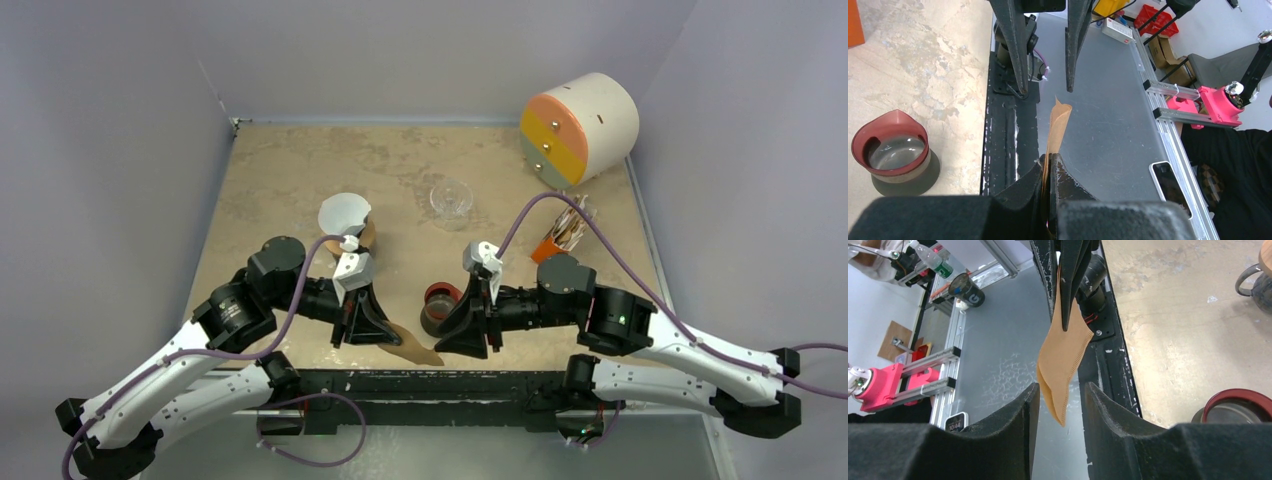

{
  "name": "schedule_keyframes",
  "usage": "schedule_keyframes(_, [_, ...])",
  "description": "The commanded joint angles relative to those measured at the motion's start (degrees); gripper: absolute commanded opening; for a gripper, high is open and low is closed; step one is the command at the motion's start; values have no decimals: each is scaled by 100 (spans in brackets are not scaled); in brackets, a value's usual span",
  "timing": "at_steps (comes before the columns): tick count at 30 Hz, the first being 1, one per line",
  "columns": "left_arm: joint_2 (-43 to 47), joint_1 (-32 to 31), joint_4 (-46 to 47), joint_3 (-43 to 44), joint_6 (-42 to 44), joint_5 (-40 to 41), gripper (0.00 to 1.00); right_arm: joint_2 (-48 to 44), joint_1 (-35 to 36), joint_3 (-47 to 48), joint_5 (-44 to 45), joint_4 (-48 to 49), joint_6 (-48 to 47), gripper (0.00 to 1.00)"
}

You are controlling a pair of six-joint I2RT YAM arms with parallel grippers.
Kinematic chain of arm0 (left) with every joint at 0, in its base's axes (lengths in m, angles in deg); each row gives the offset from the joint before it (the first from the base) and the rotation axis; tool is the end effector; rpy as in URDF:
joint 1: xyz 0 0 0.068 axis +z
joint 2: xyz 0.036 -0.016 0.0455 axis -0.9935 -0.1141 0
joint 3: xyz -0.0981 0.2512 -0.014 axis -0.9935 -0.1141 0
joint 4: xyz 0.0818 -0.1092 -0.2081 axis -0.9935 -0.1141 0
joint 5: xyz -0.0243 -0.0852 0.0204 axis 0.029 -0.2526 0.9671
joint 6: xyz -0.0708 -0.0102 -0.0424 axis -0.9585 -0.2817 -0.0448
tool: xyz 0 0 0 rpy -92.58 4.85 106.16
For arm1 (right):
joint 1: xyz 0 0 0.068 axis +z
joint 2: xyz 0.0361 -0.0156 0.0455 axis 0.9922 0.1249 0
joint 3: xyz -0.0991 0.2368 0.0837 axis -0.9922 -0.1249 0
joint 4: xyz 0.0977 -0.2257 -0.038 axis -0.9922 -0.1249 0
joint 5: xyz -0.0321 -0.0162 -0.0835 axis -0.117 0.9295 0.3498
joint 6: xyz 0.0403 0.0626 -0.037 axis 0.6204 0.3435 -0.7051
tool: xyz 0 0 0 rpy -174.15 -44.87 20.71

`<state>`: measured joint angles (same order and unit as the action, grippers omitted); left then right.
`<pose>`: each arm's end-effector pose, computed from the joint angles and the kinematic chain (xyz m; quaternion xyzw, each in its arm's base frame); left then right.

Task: Place the coffee filter in the dripper
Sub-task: Pick up the coffee filter from the center of the board.

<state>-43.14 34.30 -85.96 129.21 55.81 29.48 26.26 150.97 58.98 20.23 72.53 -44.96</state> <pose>0.0573 -0.1517 0.3546 0.4599 0.6075 -0.5787 0.2909 0.0487 0.1912 0.3807 -0.4011 0.6179 0.5619 0.3764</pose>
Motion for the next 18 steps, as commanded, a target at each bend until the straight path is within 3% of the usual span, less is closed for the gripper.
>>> schedule_keyframes(1, [18,12,270,130,0,-94,0,-14,6,48,-268,183,-133,42])
schedule_keyframes(18, [52,18,461,101,-146,-203,0,-82,6,-134,-221,199,-166,40])
